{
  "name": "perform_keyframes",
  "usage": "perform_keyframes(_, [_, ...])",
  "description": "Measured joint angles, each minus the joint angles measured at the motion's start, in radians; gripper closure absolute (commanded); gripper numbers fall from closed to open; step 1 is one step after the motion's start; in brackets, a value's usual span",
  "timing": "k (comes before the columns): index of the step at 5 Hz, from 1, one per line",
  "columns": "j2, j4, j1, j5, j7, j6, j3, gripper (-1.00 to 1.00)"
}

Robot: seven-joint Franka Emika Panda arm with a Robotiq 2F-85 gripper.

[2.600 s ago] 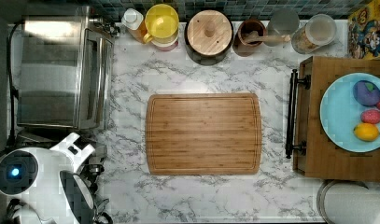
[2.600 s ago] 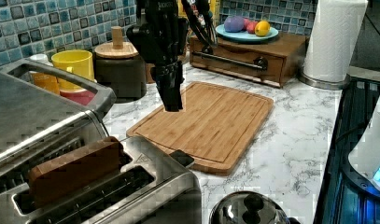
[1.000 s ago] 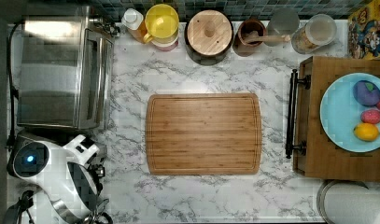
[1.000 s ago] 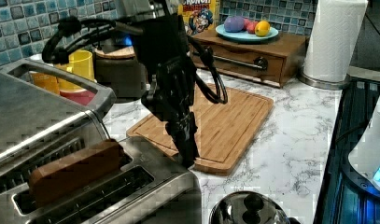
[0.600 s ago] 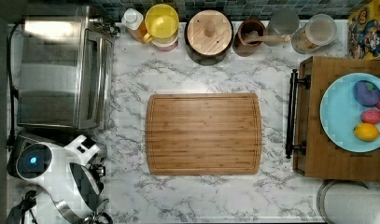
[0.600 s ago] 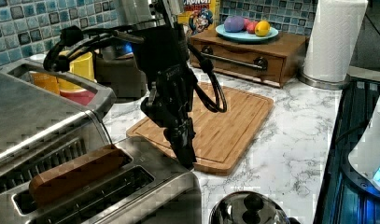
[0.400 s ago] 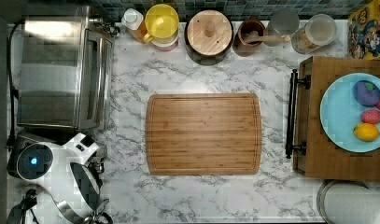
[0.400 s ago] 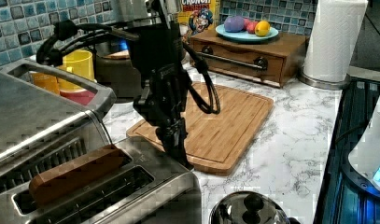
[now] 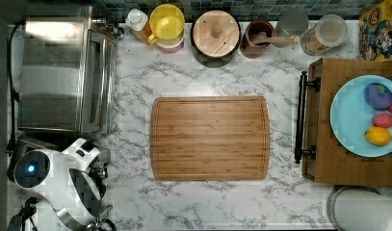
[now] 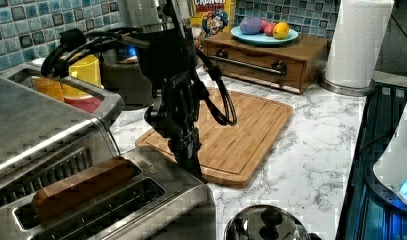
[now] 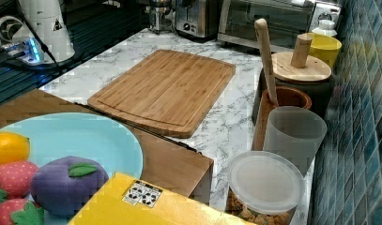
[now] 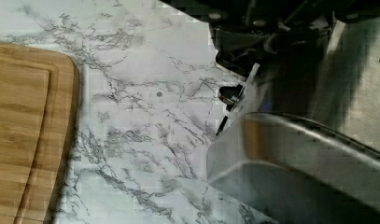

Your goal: Turn on the toaster.

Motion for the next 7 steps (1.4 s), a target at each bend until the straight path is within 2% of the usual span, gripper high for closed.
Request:
perform_keyframes(4, [-0.083, -0.17, -0.002, 0.061, -0.077, 0.218, 0.012, 1.0])
perform_keyframes(5, [-0.045, -0.168, -0.003, 0.008, -0.078, 0.244, 0.011, 1.0])
perform_keyframes(7, [-0.025, -0.168, 0.003, 0.007, -0.078, 0.253, -0.004, 1.0])
